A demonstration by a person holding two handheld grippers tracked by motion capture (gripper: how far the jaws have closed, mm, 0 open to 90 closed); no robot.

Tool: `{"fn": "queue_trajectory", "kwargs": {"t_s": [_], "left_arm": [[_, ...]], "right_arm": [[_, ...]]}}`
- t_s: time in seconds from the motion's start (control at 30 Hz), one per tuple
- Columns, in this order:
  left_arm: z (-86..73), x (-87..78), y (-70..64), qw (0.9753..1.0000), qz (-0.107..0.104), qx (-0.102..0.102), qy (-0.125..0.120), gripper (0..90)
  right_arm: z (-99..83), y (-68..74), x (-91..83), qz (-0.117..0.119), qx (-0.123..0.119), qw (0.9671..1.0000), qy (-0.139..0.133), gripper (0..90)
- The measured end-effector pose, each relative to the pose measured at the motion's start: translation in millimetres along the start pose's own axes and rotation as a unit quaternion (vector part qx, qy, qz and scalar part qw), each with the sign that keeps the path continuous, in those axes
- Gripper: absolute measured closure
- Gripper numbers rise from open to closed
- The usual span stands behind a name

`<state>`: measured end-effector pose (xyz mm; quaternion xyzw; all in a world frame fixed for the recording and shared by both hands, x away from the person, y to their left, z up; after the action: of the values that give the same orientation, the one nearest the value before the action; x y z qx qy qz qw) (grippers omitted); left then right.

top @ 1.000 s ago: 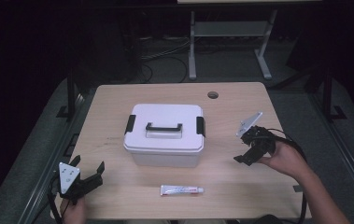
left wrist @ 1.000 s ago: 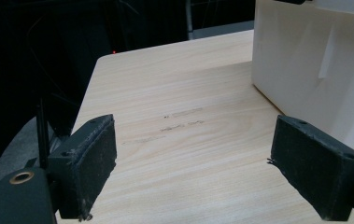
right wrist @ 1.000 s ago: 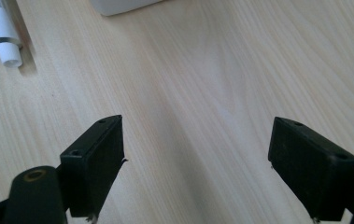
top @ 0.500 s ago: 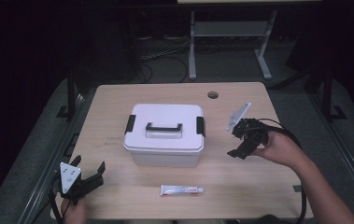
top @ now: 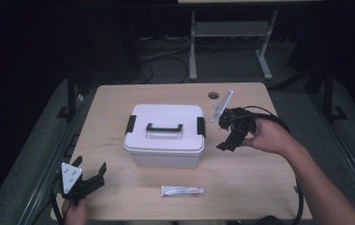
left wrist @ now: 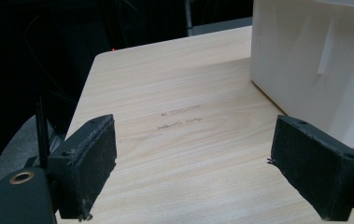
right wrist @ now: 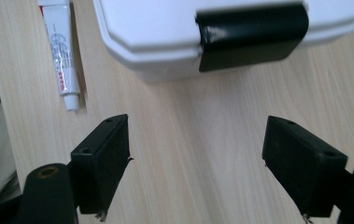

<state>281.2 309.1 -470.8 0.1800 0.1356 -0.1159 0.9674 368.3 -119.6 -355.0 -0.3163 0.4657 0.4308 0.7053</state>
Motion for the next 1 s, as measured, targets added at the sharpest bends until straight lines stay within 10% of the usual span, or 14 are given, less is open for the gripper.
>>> {"fn": "queue_trajectory", "kwargs": {"t_s": [1.0], "left_arm": [[1.1, -1.7, 2.0, 1.0, 0.005, -0.005, -0.003, 13.5]], "right_arm": [[109.7, 27.9, 8.3, 0.0, -0.086, 0.9962, 0.008, 36.9]]}}
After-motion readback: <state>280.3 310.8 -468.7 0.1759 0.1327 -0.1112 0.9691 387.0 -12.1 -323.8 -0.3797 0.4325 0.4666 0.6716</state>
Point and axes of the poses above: each handheld gripper's, and its own axes: x roughly forward along the jaws, z roughly out of its top, y roughly to its left, the point moved 6 cm from there along x, roughly forward along the jaws, and after that the axes turned 11 degrees about x, right-handed, at the moved point
